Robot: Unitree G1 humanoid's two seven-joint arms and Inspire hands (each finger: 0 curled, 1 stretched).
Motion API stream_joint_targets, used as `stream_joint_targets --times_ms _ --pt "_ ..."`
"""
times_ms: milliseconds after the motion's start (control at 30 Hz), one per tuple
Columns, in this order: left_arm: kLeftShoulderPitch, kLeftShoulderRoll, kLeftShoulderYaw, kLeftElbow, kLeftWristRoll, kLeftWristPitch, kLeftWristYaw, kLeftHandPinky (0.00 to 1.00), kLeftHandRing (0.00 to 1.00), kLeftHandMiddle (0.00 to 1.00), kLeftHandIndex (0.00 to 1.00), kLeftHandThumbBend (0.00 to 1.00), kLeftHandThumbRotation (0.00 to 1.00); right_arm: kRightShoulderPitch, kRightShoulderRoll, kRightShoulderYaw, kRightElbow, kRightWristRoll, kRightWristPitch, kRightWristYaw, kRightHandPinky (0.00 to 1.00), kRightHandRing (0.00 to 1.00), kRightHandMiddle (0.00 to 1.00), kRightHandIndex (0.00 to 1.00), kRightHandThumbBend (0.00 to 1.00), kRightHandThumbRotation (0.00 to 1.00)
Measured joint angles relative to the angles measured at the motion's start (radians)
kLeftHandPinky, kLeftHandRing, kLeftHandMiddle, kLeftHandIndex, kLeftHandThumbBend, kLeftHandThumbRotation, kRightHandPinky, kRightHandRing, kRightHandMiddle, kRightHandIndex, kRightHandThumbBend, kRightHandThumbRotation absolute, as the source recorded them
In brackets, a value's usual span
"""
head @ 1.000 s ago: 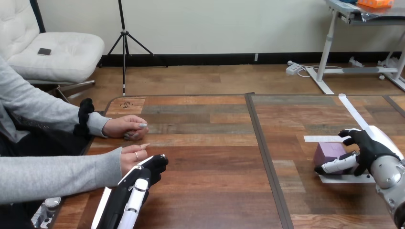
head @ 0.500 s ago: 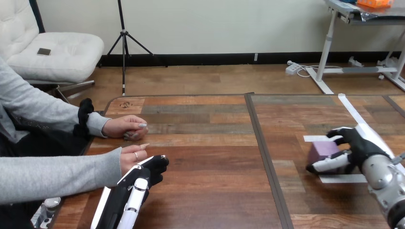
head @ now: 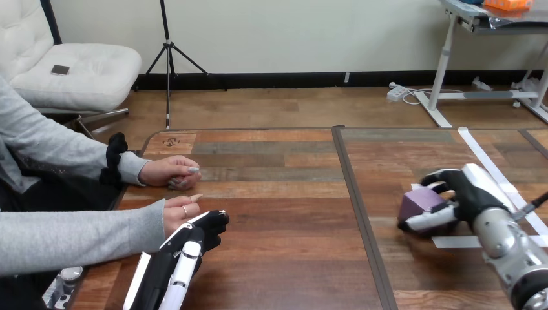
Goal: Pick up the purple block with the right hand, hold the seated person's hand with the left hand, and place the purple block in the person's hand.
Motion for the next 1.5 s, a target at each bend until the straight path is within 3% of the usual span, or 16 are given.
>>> stream_joint_targets --times_ms 267,733,1500 --pt "0.000 0.000 0.000 0.000 -0.001 0.001 0.000 0.86 0.85 0.80 0.74 0.31 0.87 0.000 0.017 0.003 0.000 0.001 -0.034 -0.001 0.53 0.56 0.59 0.61 0.93 0.00" --pt "0.000 -0.001 0.000 0.000 0.001 0.001 0.009 0.84 0.83 0.79 0.72 0.26 0.88 0.001 0.034 0.012 0.000 -0.008 -0.048 -0.013 0.44 0.48 0.51 0.50 0.78 0.00" --pt "0.000 0.001 0.000 0.000 0.028 -0.003 0.022 0.81 0.81 0.77 0.67 0.18 0.93 0.001 0.033 0.019 0.000 -0.029 -0.072 -0.016 0.39 0.43 0.47 0.45 0.80 0.00"
